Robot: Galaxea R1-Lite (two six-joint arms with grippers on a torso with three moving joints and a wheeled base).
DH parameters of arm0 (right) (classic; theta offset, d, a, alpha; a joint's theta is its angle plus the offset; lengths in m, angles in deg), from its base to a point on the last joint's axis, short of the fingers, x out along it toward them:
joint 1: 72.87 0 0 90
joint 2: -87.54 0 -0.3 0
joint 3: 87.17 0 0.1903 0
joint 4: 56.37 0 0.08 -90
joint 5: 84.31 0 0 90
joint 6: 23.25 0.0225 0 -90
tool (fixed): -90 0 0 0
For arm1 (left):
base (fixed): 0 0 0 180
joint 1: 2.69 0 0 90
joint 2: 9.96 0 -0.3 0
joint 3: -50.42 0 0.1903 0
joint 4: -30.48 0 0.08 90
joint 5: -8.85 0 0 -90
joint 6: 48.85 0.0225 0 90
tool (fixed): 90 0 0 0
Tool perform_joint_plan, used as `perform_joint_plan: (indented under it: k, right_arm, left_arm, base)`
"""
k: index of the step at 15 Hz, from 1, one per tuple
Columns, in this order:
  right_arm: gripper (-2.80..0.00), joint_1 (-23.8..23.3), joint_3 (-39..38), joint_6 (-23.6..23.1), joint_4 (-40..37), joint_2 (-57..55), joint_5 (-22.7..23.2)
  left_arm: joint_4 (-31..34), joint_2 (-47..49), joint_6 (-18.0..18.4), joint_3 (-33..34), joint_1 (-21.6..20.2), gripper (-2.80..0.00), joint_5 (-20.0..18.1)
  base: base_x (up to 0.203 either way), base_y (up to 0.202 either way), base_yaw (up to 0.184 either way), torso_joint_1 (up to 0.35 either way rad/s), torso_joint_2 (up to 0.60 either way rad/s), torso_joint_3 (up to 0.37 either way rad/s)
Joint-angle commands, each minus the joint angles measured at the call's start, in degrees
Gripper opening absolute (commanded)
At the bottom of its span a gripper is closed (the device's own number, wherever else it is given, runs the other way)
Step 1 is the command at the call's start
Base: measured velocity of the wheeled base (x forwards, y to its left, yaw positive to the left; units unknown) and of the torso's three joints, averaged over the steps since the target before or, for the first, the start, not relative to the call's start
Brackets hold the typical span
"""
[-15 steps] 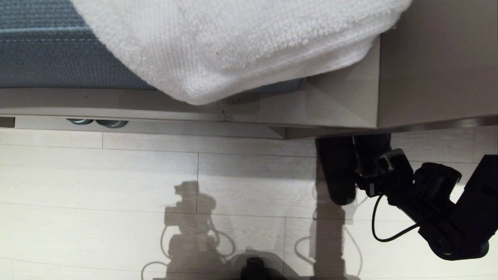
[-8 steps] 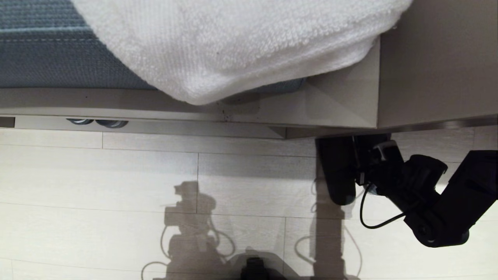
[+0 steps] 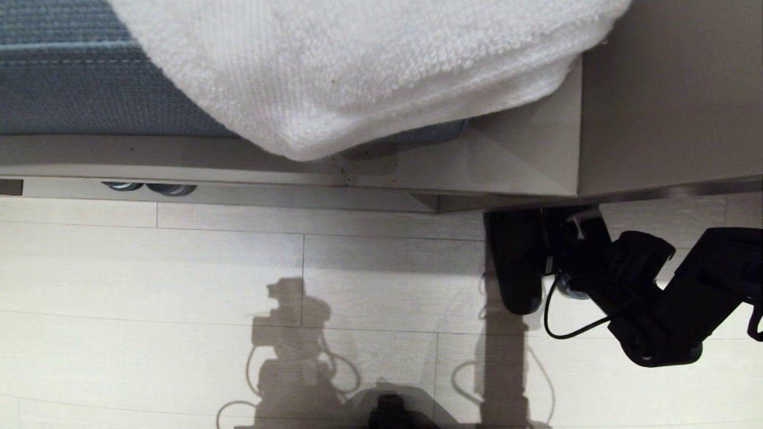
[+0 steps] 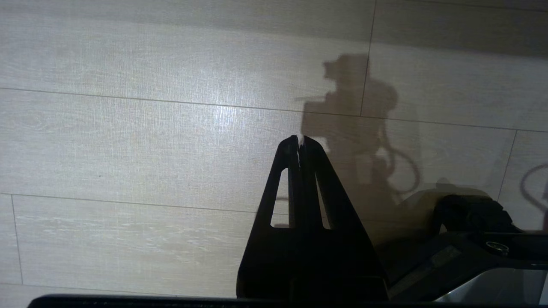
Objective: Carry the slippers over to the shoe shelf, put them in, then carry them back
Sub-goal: Pick up the slippers on the floor
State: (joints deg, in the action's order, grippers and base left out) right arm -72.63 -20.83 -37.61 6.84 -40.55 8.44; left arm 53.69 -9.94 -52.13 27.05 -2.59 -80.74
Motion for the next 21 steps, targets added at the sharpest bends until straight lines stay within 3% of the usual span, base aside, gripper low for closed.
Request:
perform_joint_plan:
  k: [1,4,5,15,21]
  right_arm:
    - [0.00,0.1,1.0,-0.1,0.5,-0.6,0.1]
    - [0.00,0.0,1.9,1.4,0.6,-1.1,0.3]
    - [-2.80,0.0,2.4,1.8,0.5,-1.1,0.3]
    - [-2.80,0.0,1.4,1.8,0.5,0.2,0.3]
    - [-2.80,0.1,-10.2,1.7,-0.5,12.1,0.5]
  left_arm:
    - [0.0,0.0,-0.1,0.0,0.0,-2.80,0.0]
    - [0.0,0.0,-0.1,0.0,0.0,-2.80,0.0]
    - [0.0,0.0,-0.1,0.0,0.0,-2.80,0.0]
    - [0.0,0.0,-0.1,0.0,0.0,-2.80,0.0]
    - [0.0,0.0,-0.1,0.0,0.0,-2.80,0.0]
  base:
    - [0.000,0.000,0.000,0.000,0.00,0.000]
    - [0.000,0.000,0.000,0.000,0.00,0.000]
    - [0.000,0.000,0.000,0.000,0.00,0.000]
    - [0.000,0.000,0.000,0.000,0.00,0.000]
    - [0.000,0.000,0.000,0.000,0.00,0.000]
